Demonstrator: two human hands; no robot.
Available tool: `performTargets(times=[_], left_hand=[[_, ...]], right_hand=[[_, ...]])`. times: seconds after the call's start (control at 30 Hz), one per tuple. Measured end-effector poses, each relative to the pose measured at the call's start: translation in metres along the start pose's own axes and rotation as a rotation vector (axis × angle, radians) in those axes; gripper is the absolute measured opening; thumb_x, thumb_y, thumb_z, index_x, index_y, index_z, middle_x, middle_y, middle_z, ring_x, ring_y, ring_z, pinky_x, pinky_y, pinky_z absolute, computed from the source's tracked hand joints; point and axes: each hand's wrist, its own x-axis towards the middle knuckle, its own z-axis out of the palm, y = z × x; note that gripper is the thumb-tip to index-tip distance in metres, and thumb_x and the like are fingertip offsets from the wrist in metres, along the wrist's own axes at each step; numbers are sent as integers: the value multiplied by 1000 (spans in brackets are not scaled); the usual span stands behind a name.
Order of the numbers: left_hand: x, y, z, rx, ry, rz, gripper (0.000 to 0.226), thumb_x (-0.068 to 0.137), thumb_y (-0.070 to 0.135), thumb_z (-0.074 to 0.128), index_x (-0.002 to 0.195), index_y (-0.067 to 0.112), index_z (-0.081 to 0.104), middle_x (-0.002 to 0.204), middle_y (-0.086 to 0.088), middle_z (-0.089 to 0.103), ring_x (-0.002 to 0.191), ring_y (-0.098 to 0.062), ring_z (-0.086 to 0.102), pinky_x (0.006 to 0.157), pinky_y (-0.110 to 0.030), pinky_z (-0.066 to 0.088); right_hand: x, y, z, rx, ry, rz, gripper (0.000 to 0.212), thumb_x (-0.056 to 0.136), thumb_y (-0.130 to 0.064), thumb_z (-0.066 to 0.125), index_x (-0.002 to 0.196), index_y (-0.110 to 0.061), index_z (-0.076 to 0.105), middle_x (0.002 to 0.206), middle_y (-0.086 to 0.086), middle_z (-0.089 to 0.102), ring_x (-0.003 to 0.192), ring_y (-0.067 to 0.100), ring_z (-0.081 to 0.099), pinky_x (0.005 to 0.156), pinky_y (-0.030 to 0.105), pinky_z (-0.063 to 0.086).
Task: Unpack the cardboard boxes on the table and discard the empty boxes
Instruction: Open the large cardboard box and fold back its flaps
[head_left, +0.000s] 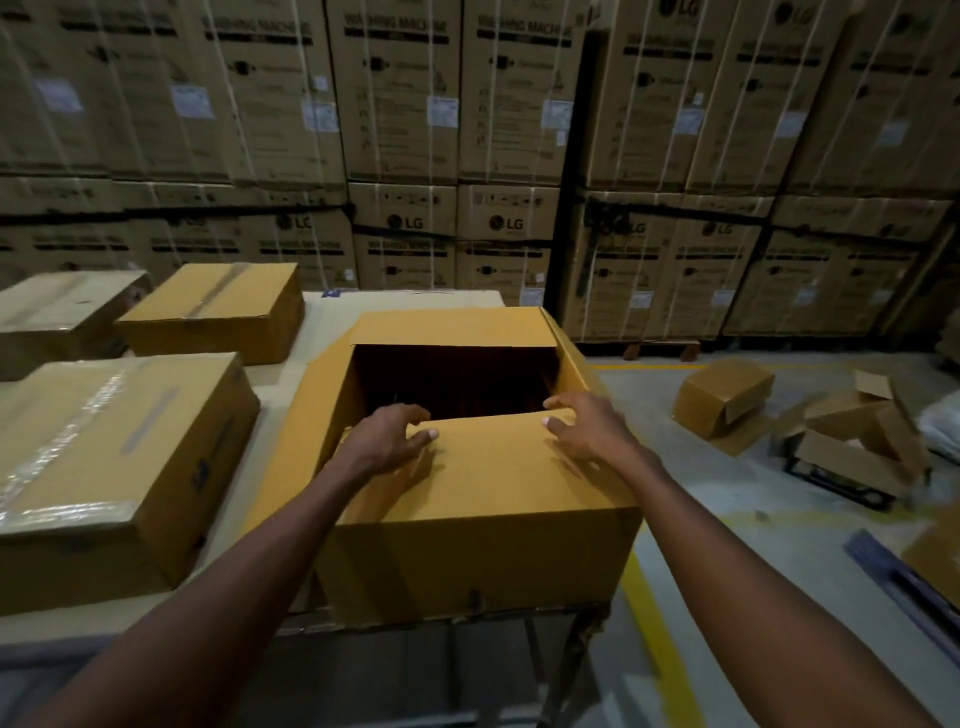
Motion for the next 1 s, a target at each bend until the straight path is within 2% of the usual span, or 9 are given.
performTargets(times=[0.13, 0.3, 0.43, 0.5, 0.67, 0.77, 0.83, 0.9, 1.0], left_hand=[[10, -23, -6, 78, -41, -74, 46, 104, 37, 50, 146, 19, 51, 148, -8, 51, 130, -27, 52, 107, -48, 46], [26, -29, -2, 150, -159, -172, 51, 109, 36, 32, 159, 26, 27, 159, -12, 38, 147, -32, 33, 120, -55, 20], [35, -33, 4, 106, -191, -201, 52, 108, 43, 29, 157, 25, 31, 158, -10, 40, 149, -30, 31, 123, -58, 5], [38, -33, 2, 89, -171, -195, 50, 107, 43, 34, 153, 23, 40, 154, -10, 45, 145, -30, 36, 122, -60, 9], [38, -12, -33, 109, 71, -74, 38, 102, 42, 46, 133, 24, 59, 133, -4, 60, 127, -26, 52, 116, -60, 20], [28, 14, -62, 200, 131, -37, 40, 100, 49, 48, 131, 26, 60, 132, -1, 60, 125, -25, 53, 112, -61, 22], [14, 29, -77, 250, 205, 3, 40, 100, 53, 46, 126, 27, 63, 127, 1, 64, 119, -22, 57, 112, -64, 23], [-6, 43, -89, 281, 314, 66, 41, 101, 54, 44, 122, 26, 65, 120, 2, 66, 111, -19, 60, 112, -63, 24], [-42, 63, -101, 302, 444, 158, 38, 101, 50, 47, 121, 24, 66, 115, 1, 68, 106, -18, 61, 109, -57, 34]], right_hand=[[28, -14, 17, -80, -137, -23, 42, 99, -48, 58, 139, -39, 57, 152, -2, 52, 144, 28, 40, 117, 55, 22], [55, -7, 28, -97, -251, 80, 56, 92, -68, 48, 144, -47, 49, 158, 1, 44, 148, 37, 30, 116, 63, 14], [55, -14, 23, -118, -276, 38, 45, 100, -57, 48, 139, -37, 57, 149, 1, 54, 143, 30, 40, 117, 62, 9], [54, -15, 17, -108, -241, 19, 39, 101, -50, 52, 136, -35, 61, 144, -1, 58, 139, 27, 44, 117, 60, 11], [41, -35, -14, -28, 13, -53, 31, 101, -43, 50, 127, -38, 66, 132, -4, 63, 132, 28, 43, 110, 51, 28], [24, -50, -38, 14, 172, -93, 28, 100, -49, 48, 114, -39, 69, 114, -5, 66, 121, 28, 45, 90, 46, 38], [9, -57, -56, 11, 236, -159, 27, 100, -49, 47, 106, -36, 70, 103, -6, 67, 112, 25, 53, 89, 47, 39], [-10, -66, -75, -5, 283, -231, 25, 103, -44, 50, 107, -30, 71, 97, -5, 68, 98, 20, 62, 98, 50, 44], [-37, -77, -98, -25, 320, -308, 29, 104, -40, 53, 114, -20, 72, 97, 1, 71, 86, 18, 67, 83, 41, 58]])
